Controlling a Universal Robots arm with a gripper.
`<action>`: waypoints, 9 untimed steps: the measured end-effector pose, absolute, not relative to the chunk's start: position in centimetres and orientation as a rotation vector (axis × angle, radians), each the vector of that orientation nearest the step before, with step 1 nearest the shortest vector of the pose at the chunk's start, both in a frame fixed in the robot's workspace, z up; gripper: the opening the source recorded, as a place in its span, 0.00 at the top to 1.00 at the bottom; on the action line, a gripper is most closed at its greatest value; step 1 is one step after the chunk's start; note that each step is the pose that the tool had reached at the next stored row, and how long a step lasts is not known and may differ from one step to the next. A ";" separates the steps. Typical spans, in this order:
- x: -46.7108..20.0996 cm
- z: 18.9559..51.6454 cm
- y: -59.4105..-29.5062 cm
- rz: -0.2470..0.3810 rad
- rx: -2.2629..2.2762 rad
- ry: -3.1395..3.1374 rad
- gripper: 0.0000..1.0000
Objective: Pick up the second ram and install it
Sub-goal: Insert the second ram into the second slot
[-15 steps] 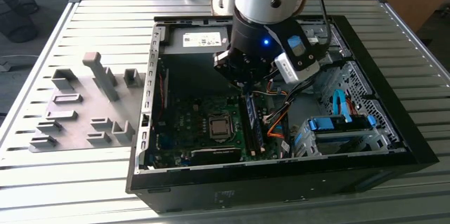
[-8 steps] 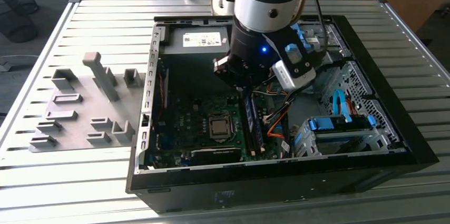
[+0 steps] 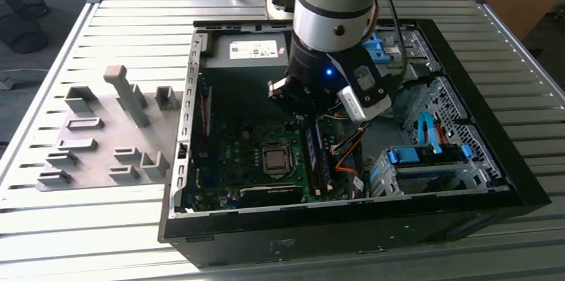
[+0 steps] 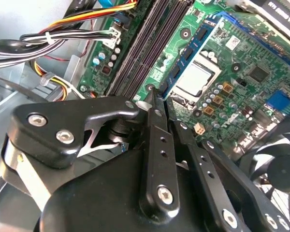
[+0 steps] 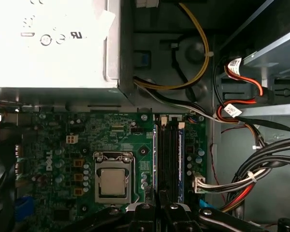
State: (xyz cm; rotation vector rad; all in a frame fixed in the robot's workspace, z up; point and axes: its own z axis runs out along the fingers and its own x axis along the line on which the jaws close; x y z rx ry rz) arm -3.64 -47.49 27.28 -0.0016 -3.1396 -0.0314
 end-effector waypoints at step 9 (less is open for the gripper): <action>-3.6 27.2 -47.5 -0.031 -0.002 -3.140 0.86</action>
